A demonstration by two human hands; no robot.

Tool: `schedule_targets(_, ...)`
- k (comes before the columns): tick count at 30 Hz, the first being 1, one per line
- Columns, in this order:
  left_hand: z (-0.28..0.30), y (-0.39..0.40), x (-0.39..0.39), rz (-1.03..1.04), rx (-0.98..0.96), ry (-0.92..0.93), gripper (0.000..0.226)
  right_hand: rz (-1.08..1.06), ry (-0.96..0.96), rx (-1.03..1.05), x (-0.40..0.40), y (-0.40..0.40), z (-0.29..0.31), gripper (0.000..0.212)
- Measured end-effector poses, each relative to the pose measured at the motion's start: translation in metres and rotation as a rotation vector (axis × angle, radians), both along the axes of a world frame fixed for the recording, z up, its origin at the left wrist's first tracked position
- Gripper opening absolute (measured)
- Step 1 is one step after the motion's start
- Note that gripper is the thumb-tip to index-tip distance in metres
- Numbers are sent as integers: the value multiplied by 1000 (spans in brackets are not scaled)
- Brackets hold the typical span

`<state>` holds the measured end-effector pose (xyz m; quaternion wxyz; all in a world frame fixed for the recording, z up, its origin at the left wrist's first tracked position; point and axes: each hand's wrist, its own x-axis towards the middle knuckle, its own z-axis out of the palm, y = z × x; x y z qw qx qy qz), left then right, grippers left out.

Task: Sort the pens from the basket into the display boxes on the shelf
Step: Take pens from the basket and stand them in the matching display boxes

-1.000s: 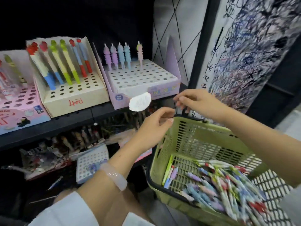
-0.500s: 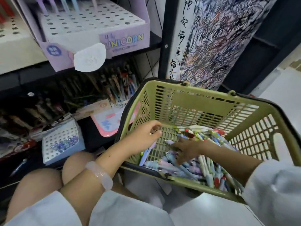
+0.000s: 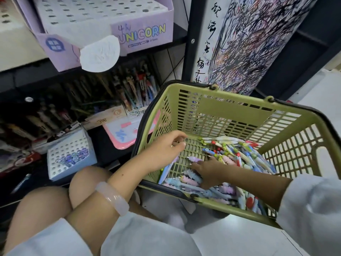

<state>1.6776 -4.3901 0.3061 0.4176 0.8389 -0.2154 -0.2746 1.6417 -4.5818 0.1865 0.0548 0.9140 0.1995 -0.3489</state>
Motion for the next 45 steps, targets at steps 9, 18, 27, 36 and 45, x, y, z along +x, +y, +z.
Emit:
schedule_targets(9,1,5,-1,52,-70,19,29,-202,-73,205,6,-13,11,47)
schedule_targets(18,6,-15,-4,89,-89,149,55,-794,-451,923,41,-20,104,19)
schedule_targets(27,18,-44,-8,182,-402,548,24,-1048,-306,1572,46,39,159,20)
schedule_targets(36,22,-25,-3,312,-557,601,11,-1221,-263,1877,61,37,186,11)
schedule_targets(45,41,-3,8,649,-840,467,11,-983,-154,1332,37,69,180,37)
